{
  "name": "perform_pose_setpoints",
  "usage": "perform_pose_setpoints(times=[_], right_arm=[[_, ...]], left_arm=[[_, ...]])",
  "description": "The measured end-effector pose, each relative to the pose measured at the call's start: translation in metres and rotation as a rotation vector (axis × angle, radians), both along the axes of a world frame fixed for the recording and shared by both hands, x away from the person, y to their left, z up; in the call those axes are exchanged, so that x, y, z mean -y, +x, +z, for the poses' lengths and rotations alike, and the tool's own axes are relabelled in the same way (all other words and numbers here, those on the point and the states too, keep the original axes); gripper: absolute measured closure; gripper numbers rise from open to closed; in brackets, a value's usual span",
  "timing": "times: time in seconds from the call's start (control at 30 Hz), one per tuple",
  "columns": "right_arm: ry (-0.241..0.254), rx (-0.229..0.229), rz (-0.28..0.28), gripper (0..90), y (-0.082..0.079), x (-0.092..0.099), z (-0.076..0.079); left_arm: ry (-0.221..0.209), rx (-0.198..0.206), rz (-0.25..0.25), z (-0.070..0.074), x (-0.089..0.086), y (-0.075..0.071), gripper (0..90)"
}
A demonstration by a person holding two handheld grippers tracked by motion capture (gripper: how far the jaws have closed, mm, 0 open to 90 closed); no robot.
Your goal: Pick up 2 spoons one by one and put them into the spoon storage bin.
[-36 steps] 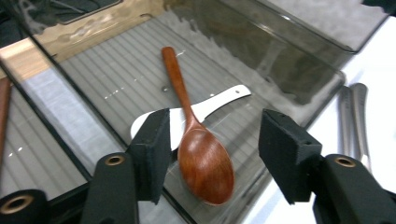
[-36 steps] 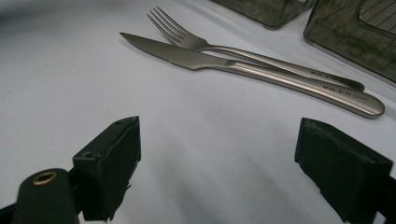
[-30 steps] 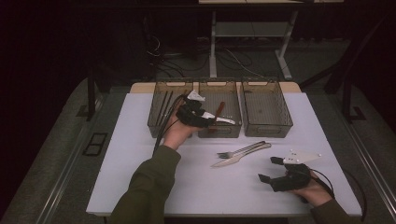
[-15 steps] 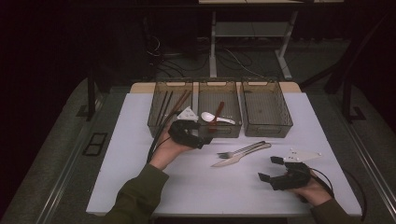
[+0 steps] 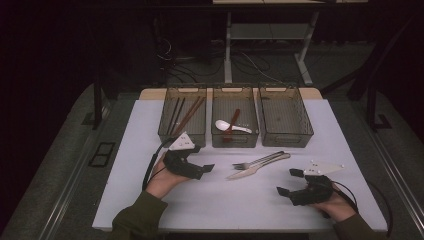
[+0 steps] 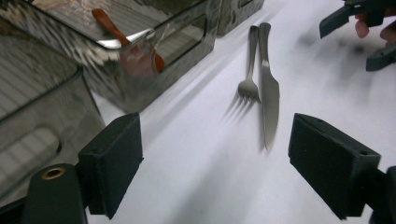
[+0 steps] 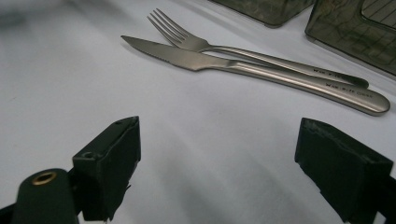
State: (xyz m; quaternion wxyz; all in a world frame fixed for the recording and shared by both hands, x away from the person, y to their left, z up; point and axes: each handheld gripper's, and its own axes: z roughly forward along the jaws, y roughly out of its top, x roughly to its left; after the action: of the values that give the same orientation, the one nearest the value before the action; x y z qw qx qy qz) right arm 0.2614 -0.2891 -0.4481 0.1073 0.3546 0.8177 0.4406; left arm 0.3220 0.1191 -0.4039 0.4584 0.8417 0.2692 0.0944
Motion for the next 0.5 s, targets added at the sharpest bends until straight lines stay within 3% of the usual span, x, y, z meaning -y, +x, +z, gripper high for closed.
perform_pose_setpoints(times=[0.2,0.5], right_arm=[[0.001,-0.003,-0.001,14.2,0.0,0.0,0.0],[-0.001,-0.001,-0.003,14.2,-0.001,0.0,0.001]], left_arm=[[-0.008,0.019,0.004,-0.007,-0.013,-0.017,14.9],[-0.021,-0.009,0.005,-0.02,-0.028,-0.034,13.7]])
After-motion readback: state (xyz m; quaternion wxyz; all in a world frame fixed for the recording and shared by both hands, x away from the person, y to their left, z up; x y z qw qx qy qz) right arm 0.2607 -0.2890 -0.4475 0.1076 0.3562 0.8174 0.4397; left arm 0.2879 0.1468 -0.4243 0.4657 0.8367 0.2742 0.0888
